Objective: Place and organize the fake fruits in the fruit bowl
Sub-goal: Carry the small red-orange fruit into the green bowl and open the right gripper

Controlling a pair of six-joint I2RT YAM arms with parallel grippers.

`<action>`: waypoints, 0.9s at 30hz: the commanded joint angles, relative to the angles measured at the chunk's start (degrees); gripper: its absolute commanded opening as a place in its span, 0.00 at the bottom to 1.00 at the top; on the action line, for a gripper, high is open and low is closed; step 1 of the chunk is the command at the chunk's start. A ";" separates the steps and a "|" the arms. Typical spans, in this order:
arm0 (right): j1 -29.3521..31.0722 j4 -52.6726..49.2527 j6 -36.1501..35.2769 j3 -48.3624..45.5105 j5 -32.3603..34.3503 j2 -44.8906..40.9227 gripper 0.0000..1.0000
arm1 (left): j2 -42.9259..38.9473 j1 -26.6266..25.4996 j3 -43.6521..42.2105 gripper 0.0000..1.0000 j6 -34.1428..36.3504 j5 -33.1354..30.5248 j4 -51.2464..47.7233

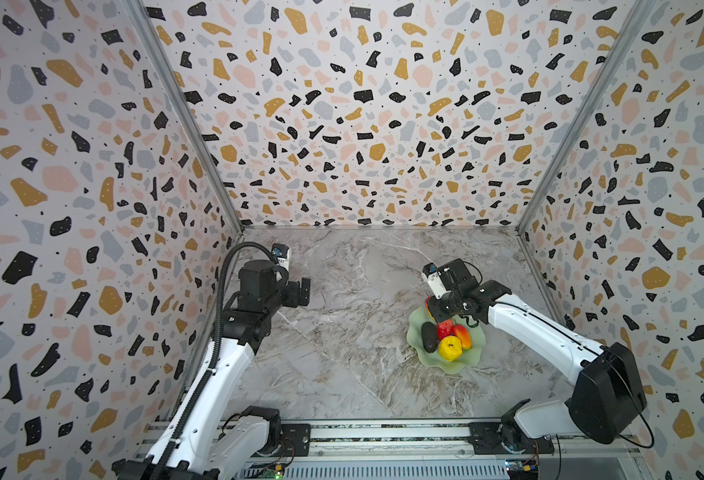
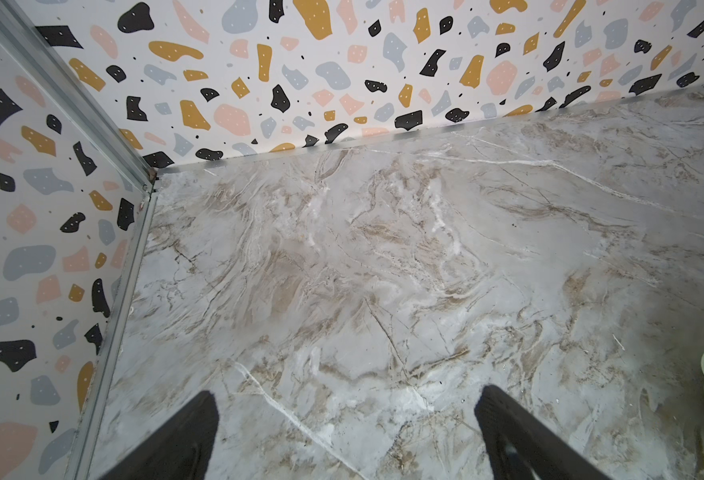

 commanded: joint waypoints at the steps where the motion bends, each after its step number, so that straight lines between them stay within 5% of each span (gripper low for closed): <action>1: -1.27 5.00 2.67 -2.34 -0.14 -1.81 0.14 | -0.33 0.30 -0.24 1.00 0.22 0.87 1.48; 20: -1.76 11.42 2.04 -5.40 0.95 5.57 0.18 | -0.37 0.30 -0.30 0.99 0.23 0.43 1.62; 27: -1.74 11.26 1.99 -7.08 0.65 4.86 0.40 | -0.12 0.30 -0.22 1.00 0.24 0.69 1.63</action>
